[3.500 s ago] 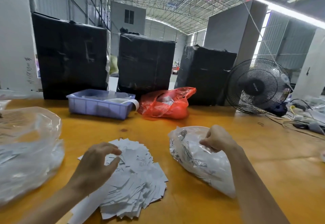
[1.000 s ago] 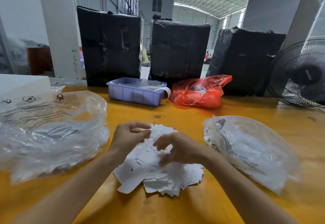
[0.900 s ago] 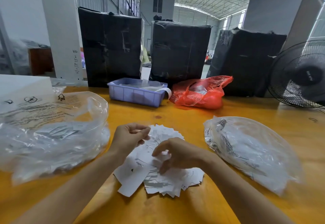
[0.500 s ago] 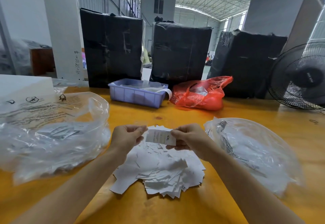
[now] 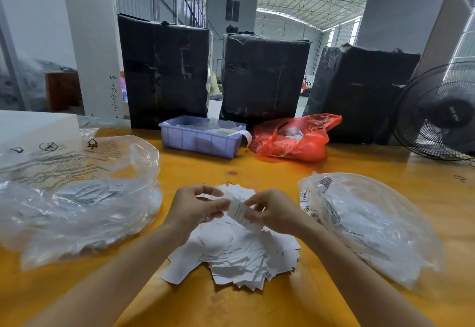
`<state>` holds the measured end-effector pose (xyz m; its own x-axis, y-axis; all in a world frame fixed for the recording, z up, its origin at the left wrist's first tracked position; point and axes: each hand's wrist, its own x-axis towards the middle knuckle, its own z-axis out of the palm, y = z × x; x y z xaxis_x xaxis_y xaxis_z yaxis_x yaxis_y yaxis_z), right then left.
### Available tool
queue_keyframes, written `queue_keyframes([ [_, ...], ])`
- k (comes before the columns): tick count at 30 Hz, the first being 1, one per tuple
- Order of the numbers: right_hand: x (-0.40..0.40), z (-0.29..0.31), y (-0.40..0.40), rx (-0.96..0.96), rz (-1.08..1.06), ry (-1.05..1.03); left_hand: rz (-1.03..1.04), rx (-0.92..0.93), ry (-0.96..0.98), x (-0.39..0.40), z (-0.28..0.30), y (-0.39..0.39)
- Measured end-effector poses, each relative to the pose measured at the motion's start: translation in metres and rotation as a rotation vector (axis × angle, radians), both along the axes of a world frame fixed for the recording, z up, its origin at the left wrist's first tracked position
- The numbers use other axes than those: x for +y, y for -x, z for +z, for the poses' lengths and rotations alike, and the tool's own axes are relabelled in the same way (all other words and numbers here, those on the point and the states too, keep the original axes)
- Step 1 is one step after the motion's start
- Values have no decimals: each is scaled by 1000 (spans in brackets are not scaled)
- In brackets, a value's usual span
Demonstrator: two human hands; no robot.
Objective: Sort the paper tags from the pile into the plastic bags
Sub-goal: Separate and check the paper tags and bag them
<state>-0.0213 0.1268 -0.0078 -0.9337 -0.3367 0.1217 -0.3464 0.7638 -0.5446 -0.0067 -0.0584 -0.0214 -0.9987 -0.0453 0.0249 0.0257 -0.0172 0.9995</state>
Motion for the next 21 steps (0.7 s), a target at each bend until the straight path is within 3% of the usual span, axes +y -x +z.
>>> queue_keyframes([
  [4, 2, 0, 2, 38, 6, -101, -3, 15, 0, 4, 0, -1],
  [6, 7, 1, 4, 10, -40, -49, 4, 21, -4, 6, 0, -1],
  [8, 12, 4, 5, -34, -139, 241, 8, 17, 7, 7, 0, -1],
  [10, 15, 12, 5, -135, -201, 692, 3, 1, 17, 8, 1, -2],
  [13, 16, 27, 0, -359, -143, 1174, -28, -41, -5, 10, 3, -5],
  [15, 12, 33, -5, -406, -91, 1206, -53, -58, -9, 13, 5, -7],
  [19, 0, 34, -13, -272, -83, 946, -89, -56, -16, 16, 9, -12],
  [21, -1, 32, -13, -234, -86, 915, -100, -55, -21, 16, 9, -13],
])
